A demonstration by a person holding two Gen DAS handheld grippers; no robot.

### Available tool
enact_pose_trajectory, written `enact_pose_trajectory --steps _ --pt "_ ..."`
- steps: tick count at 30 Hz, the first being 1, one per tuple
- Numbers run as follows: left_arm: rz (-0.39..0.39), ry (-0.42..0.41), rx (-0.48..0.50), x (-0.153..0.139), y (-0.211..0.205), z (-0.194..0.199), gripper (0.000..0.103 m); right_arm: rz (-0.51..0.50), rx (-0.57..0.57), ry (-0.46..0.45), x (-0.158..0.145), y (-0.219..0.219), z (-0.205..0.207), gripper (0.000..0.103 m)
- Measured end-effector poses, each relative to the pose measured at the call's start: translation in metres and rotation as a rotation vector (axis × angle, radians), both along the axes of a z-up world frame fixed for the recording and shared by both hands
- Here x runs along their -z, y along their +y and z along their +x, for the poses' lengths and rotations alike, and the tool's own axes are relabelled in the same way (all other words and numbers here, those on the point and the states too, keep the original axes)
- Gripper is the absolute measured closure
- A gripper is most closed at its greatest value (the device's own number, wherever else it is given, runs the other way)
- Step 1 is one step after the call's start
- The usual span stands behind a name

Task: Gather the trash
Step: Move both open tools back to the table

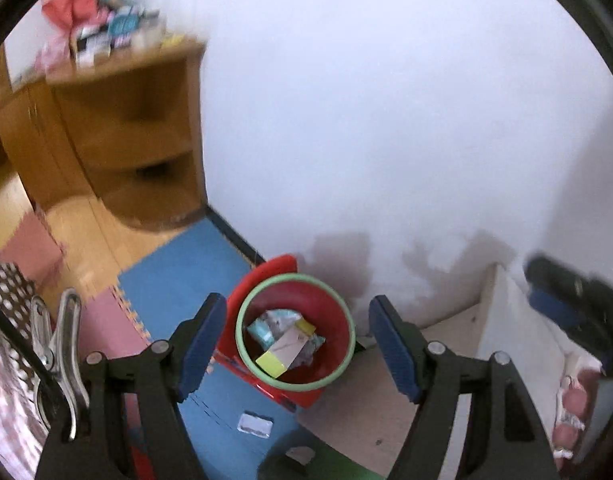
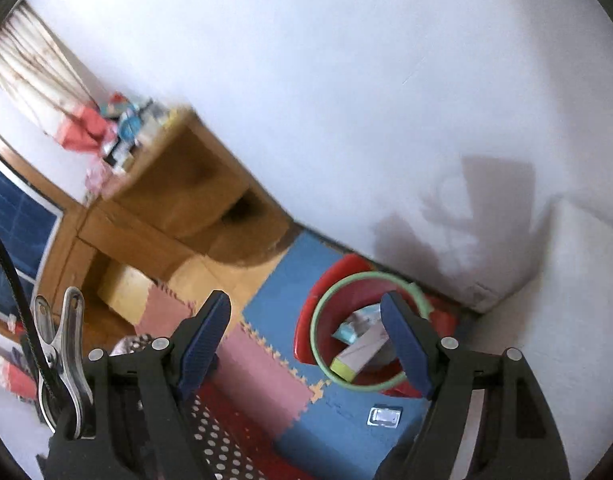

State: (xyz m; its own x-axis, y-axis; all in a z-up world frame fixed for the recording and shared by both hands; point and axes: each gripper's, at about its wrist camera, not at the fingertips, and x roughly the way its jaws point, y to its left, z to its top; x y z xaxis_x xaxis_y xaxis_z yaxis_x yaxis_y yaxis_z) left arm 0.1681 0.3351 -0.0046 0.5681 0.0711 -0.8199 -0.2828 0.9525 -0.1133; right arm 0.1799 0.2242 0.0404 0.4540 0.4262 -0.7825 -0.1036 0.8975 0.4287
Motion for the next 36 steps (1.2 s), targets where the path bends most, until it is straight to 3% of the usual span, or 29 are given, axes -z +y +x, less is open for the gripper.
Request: enact_pose_trajectory --steps 5,11,18,23,27,30,36 --pt "0.098 -0.018 0.114 -0.028 -0.068 -0.016 0.026 -0.023 0.084 -0.024 -0.027 -0.065 -0.057 0.024" --pt "0.137 -0.021 0.192 -0.023 -0.158 -0.040 0.026 0.021 0.218 -0.017 -0.034 -0.150 -0.108 0.024" --pt "0.180 -0.005 0.272 -0.009 -0.279 -0.064 0.026 0.062 0.231 -0.054 -0.043 -0.242 -0.151 0.024" --pt "0.187 0.001 0.339 0.007 -0.372 -0.078 0.026 0.055 0.290 -0.023 -0.034 -0.325 -0.183 0.024" --pt "0.245 0.035 0.388 0.029 -0.441 -0.088 0.026 0.170 0.415 0.052 -0.016 -0.408 -0.210 0.024" --pt "0.304 -0.016 0.440 0.040 -0.495 -0.106 0.026 0.212 0.502 0.104 -0.001 -0.456 -0.226 0.024" --pt "0.366 -0.095 0.614 0.054 -0.588 -0.136 0.026 0.245 0.573 0.199 0.030 -0.519 -0.252 0.024"
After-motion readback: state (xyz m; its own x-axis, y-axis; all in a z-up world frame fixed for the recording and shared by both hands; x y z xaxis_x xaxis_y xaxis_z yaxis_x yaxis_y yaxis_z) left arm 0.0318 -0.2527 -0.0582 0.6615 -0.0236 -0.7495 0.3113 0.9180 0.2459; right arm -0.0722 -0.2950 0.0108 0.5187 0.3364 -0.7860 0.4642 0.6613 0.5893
